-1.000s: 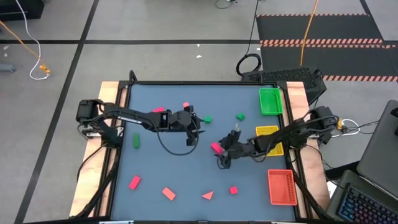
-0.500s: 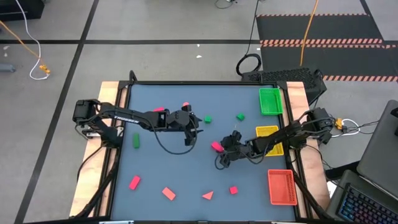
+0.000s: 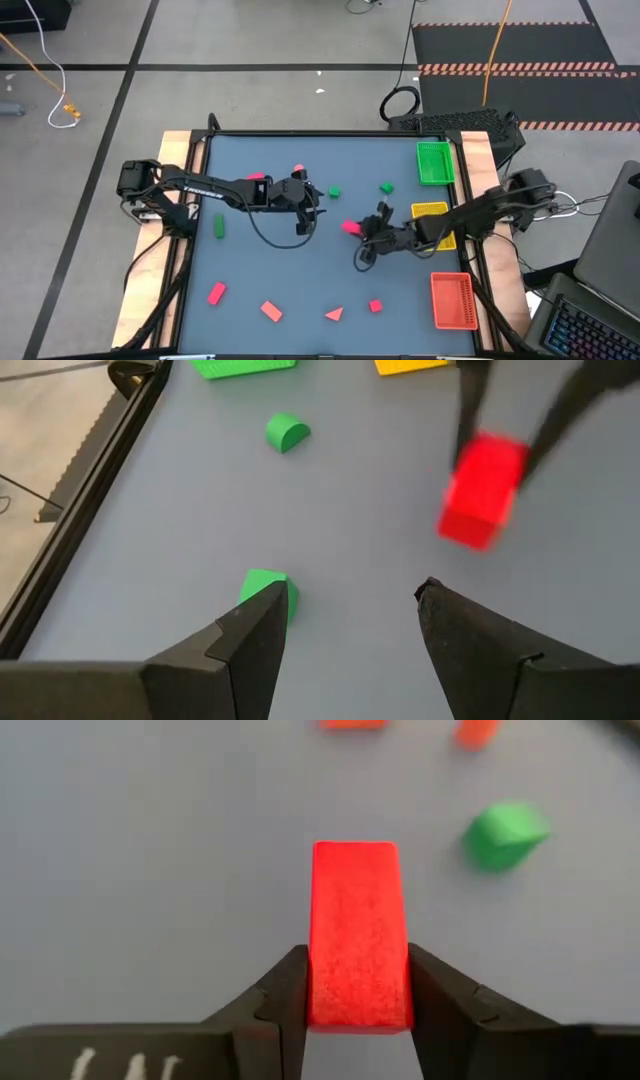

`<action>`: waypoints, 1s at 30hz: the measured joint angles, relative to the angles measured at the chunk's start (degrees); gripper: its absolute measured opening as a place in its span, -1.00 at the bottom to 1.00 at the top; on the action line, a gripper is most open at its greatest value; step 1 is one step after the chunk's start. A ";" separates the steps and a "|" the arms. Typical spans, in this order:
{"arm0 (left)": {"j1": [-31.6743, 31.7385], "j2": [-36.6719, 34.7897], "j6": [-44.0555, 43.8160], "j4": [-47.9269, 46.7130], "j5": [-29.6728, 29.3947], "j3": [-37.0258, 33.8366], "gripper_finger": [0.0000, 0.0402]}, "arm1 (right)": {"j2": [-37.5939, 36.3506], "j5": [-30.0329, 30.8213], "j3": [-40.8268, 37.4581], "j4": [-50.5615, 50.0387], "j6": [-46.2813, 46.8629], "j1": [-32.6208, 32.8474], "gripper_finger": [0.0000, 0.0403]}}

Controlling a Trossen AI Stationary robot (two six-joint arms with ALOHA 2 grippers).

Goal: Sort & place blocks by color
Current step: Put the top right red block into the orange basket

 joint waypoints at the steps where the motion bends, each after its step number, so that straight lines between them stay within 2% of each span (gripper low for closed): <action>1: 0.00 0.00 0.00 -0.02 0.00 0.00 0.12 | -2.27 1.85 0.00 -2.70 -0.92 -0.26 -0.41; 7: 0.00 0.00 -0.88 0.04 0.02 0.00 0.12 | -16.20 14.61 0.00 -21.44 -2.38 -6.13 -0.41; 12: -0.66 0.00 -1.20 0.07 0.01 0.00 0.12 | -24.99 18.35 0.00 -35.23 3.24 -14.07 -0.41; 17: -1.50 0.00 -1.03 0.11 0.13 0.00 0.12 | -28.96 21.89 0.00 -47.71 13.08 -21.86 -0.41; 30: -2.36 0.02 -0.99 -0.26 0.07 0.00 0.12 | -29.11 20.28 -0.07 -51.49 13.93 -34.45 -0.41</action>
